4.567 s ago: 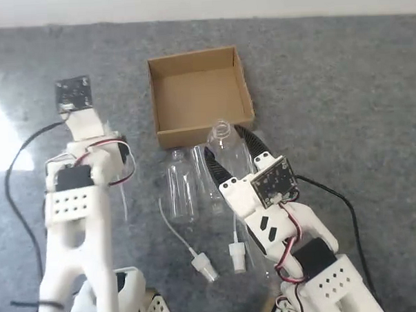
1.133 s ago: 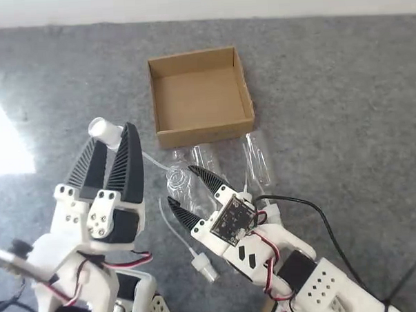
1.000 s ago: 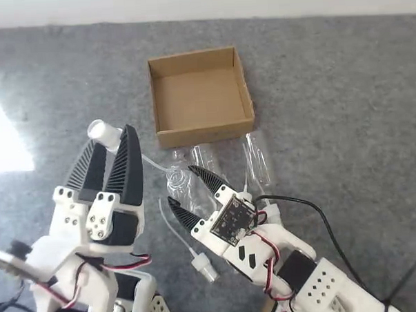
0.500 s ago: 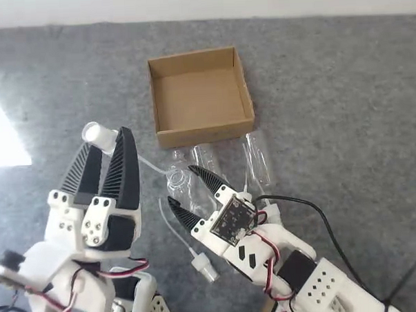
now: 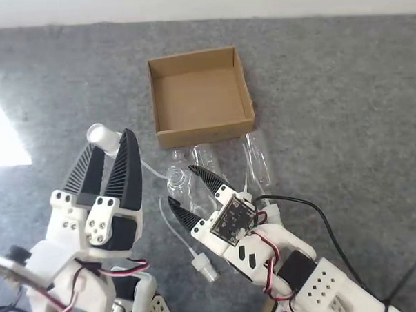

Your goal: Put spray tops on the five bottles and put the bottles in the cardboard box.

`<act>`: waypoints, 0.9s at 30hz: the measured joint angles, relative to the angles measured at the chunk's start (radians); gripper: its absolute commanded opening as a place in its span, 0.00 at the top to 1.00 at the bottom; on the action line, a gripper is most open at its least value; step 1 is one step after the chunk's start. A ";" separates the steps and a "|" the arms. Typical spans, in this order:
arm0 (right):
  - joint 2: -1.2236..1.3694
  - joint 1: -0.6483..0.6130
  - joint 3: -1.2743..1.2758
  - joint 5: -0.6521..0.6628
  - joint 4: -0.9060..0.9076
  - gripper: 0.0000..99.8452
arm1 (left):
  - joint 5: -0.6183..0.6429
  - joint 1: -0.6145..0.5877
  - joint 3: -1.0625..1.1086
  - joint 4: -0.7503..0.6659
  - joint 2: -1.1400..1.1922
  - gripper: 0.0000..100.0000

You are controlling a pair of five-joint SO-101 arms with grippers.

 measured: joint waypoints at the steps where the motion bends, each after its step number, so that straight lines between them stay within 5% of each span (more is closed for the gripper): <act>1: 0.000 0.000 0.000 0.000 0.000 0.89 | 0.000 0.000 0.000 0.006 0.000 0.99; 27: 0.000 -0.002 0.000 0.000 0.000 0.89 | -0.005 0.014 0.219 -0.034 0.000 0.99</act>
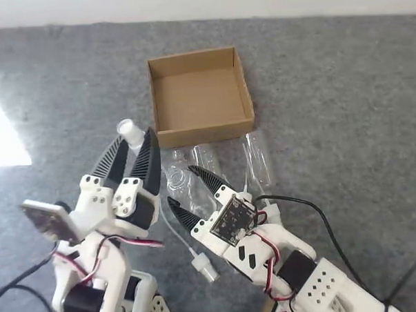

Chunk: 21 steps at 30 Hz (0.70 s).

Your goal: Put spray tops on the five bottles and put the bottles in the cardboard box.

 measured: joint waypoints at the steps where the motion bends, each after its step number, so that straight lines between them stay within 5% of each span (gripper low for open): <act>1: 0.000 0.000 0.000 0.000 0.000 0.89 | 0.000 0.011 0.000 0.000 0.000 0.99; 21: 0.000 0.025 0.000 0.002 0.000 0.89 | -0.117 0.038 0.003 0.061 0.000 0.85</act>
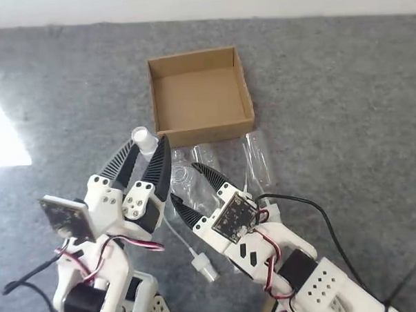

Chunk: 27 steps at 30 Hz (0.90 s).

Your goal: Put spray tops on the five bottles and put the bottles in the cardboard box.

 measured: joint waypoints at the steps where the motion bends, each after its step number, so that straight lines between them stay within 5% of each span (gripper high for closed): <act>1: 0.000 0.000 0.000 0.000 0.000 0.89 | 0.000 0.000 0.000 0.003 0.000 0.83; 19: 0.000 0.002 0.000 -0.002 0.000 0.89 | -0.031 0.000 0.000 0.006 0.000 0.80; 27: 0.000 0.006 0.000 -0.002 0.000 0.89 | -0.031 -0.005 -0.023 0.023 0.000 0.88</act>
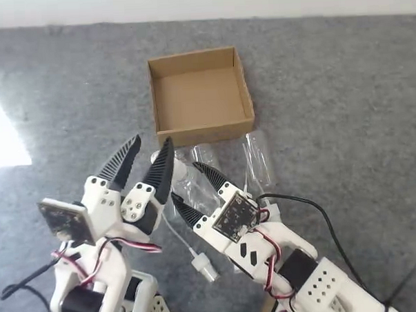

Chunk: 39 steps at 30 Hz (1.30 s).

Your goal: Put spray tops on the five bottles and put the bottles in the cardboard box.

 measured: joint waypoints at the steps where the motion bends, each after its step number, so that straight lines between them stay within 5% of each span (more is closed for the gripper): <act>1: 0.000 0.000 0.000 0.000 0.000 0.89 | 0.000 -0.005 -0.006 0.008 0.000 0.89; 15: 0.000 0.002 0.000 0.000 0.000 0.89 | 0.000 -0.129 -0.015 0.018 0.000 0.89; 39: 0.000 0.002 0.000 0.000 0.000 0.89 | 0.000 -0.126 0.109 -0.098 0.000 0.89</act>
